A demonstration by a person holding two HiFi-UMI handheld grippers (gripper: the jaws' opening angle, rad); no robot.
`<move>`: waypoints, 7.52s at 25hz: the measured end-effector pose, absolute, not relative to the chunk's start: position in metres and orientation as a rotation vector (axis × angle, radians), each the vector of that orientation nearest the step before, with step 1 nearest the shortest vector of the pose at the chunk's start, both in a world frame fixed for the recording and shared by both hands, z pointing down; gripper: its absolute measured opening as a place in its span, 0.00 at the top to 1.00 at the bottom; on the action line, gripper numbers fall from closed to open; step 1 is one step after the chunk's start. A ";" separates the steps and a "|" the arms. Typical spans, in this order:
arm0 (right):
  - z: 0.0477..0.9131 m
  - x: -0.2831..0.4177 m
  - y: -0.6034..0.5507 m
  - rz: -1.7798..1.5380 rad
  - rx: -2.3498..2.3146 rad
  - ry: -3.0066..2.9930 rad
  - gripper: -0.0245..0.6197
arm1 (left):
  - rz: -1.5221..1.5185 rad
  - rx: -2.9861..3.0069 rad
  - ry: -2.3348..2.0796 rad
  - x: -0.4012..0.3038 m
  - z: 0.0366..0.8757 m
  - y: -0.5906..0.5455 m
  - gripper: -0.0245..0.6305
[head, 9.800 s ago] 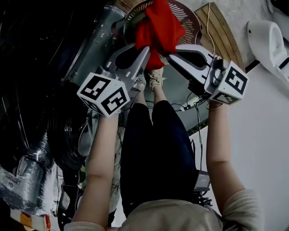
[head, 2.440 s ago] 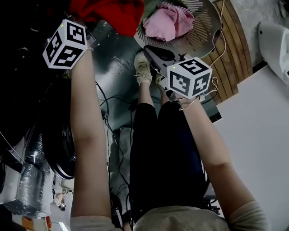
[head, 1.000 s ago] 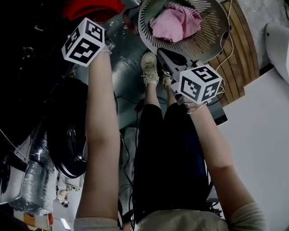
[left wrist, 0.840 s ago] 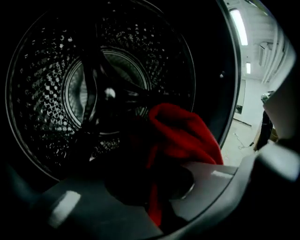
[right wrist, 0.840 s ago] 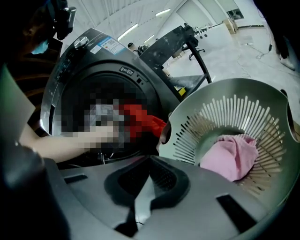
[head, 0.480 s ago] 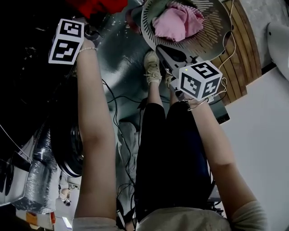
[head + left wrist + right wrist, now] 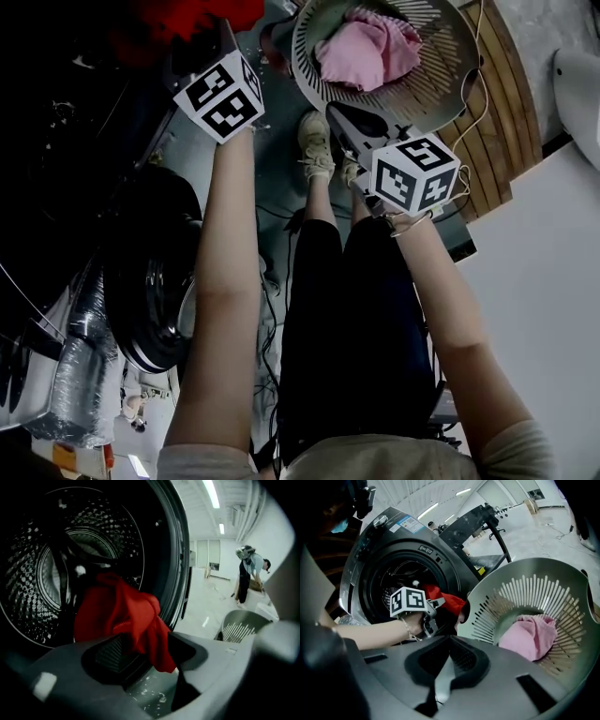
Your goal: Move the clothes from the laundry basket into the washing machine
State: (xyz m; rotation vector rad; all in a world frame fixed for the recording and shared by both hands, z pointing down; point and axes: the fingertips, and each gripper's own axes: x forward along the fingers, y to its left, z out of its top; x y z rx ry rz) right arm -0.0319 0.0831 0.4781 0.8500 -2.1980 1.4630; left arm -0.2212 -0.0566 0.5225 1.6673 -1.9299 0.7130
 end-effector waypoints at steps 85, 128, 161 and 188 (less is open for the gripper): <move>0.354 0.029 0.031 1.089 0.880 -2.561 0.77 | 0.725 2.349 -1.131 0.004 0.413 0.034 0.86; 0.349 -0.047 0.023 1.729 0.380 -2.555 0.91 | 0.455 2.211 -1.080 -0.045 0.390 0.053 0.65; 0.337 -0.062 0.042 1.404 0.267 -2.671 0.91 | 0.644 2.328 -1.038 -0.054 0.409 0.035 0.82; 0.411 -0.068 0.044 1.454 0.447 -2.558 0.91 | 0.662 1.658 -2.365 -0.321 0.398 -0.118 0.82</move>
